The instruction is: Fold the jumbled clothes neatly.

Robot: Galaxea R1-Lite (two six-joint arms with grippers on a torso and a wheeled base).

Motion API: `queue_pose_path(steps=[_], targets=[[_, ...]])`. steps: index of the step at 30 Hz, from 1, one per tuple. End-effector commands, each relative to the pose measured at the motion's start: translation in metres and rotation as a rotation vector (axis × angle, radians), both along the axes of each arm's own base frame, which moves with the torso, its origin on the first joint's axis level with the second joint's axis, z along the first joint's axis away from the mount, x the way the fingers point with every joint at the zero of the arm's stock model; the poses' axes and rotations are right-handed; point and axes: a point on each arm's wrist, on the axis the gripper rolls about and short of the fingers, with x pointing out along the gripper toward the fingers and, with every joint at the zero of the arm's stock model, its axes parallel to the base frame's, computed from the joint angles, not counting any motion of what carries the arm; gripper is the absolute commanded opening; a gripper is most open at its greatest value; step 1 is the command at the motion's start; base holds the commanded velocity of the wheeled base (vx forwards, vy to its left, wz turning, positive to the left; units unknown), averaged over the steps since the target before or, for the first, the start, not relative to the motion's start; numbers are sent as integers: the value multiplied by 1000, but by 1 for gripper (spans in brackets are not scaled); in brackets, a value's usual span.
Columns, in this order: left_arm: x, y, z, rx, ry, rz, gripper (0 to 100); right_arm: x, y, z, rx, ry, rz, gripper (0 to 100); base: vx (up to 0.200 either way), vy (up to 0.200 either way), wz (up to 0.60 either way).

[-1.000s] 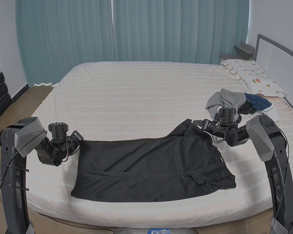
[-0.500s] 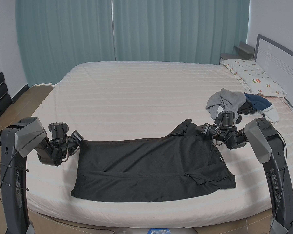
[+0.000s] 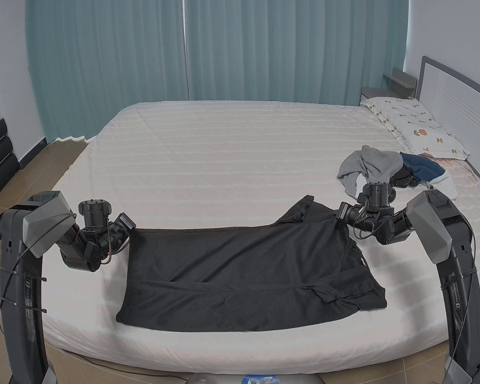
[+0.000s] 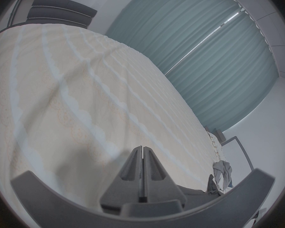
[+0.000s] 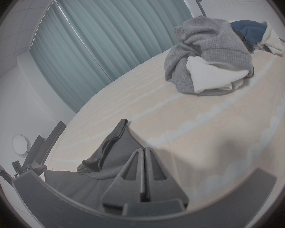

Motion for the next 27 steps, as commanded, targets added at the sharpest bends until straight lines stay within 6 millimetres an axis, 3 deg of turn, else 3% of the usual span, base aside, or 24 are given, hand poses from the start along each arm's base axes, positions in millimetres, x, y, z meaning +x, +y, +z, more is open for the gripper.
queue_pose_path(steps=[1,19,27], targets=[[0,0,11,5,-21,6,0,-6,-8,17,11,-27,-7,0,0,0,0],[-4,8,37,8,-76,31,0,-8,-9,23,38,-179,-21,0,0,0,0],[-4,10,36,8,-73,36,0,-13,-8,20,43,-186,-20,0,0,0,0]])
